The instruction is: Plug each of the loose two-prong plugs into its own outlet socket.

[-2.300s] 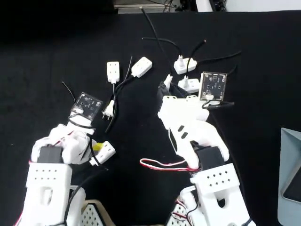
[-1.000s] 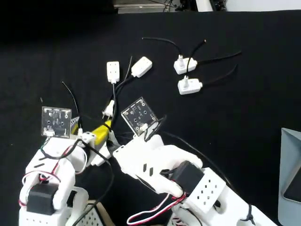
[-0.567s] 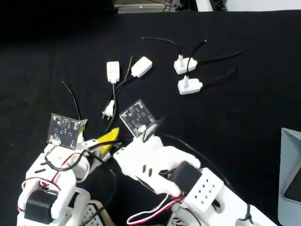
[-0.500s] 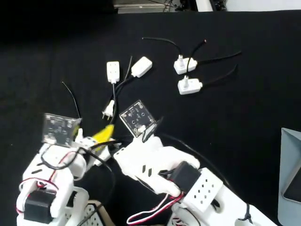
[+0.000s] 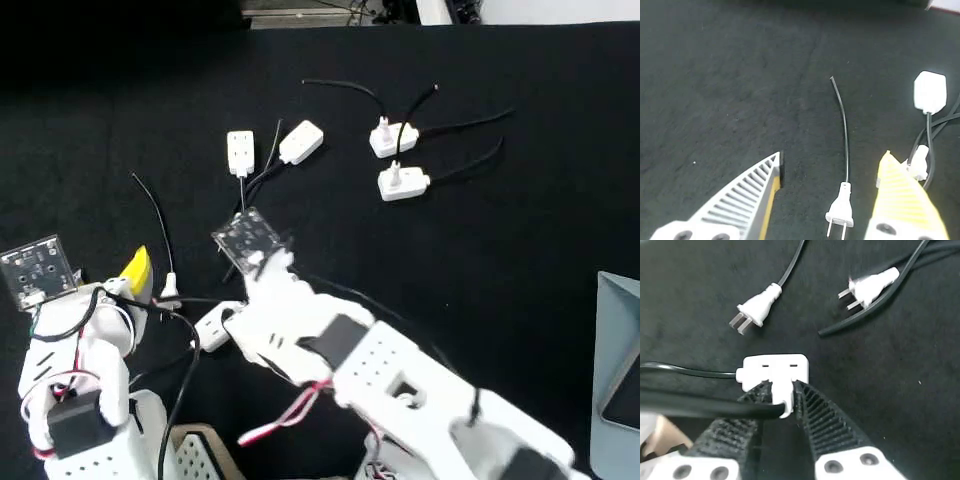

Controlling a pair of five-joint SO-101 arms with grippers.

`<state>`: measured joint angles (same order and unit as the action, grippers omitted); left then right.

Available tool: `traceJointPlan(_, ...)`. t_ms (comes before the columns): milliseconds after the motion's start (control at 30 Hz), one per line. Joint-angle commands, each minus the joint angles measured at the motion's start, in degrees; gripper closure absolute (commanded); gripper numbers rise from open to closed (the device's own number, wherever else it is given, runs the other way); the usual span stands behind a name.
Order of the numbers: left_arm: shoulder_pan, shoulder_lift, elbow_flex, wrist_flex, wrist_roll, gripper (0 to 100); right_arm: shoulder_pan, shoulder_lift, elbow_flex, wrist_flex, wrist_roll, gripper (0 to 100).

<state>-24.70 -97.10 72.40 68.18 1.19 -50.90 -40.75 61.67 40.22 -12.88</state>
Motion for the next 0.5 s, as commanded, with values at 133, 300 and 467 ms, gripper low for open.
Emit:
traceJointPlan(133, -1.01, -0.09, 2.07, -2.02, 0.79, 69, 0.97, 12.97, -10.42, -1.32, 0.35, 98.7)
traceJointPlan(300, -1.01, -0.09, 2.07, -1.85, 0.79, 69, 1.41, 17.71, -12.97, -1.49, 0.26, 98.7)
traceJointPlan(467, -1.10, -0.09, 2.07, -1.76, 0.62, 69, 2.55, 21.67, -13.23, -4.66, 0.62, 98.7)
